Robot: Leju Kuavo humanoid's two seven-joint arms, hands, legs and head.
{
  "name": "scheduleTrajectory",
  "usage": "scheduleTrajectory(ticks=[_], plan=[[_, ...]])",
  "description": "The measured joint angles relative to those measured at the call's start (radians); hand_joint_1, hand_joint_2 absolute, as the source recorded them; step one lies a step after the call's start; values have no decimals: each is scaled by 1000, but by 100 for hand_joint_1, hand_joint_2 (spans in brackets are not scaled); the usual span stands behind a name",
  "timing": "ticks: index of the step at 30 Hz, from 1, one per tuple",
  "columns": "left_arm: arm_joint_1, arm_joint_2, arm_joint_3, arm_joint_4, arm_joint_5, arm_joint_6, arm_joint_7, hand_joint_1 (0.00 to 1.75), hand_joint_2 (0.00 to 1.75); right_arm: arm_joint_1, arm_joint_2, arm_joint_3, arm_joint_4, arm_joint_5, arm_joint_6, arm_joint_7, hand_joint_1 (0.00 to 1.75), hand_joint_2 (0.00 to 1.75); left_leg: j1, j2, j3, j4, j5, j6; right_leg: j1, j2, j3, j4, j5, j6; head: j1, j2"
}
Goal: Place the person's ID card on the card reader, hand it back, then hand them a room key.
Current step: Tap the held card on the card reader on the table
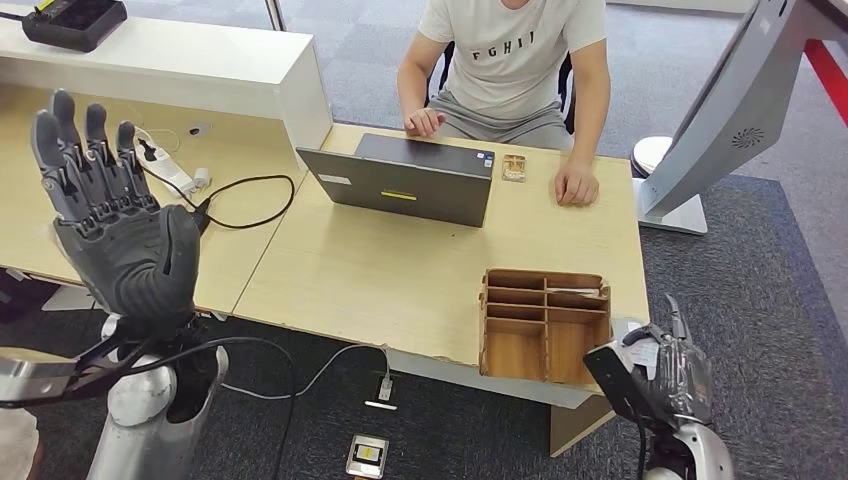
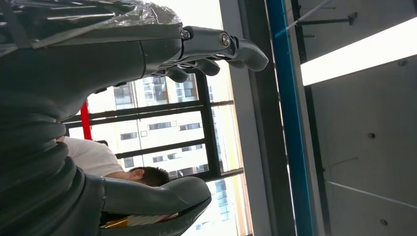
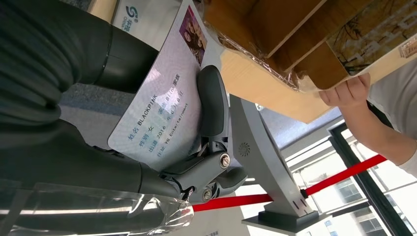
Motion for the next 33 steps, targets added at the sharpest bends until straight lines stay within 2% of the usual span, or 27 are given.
scheduleTrajectory(ticks=[13,22,33], plan=[[-37,3,-18,-48,-44,26,24,0,175,-51,17,23,113,-14,19,-21,175,175,0,0,0,0,0,0,0,0,0,0,0,0,0,0],[-38,6,-21,-63,-47,43,24,0,175,-86,23,34,230,-51,-20,-31,175,175,0,0,0,0,1,0,0,0,0,0,0,0,0,0],[-38,8,-22,-72,-48,49,24,0,175,-86,6,30,255,-57,-29,-15,175,175,0,0,0,0,0,0,0,0,0,0,0,0,0,0]])
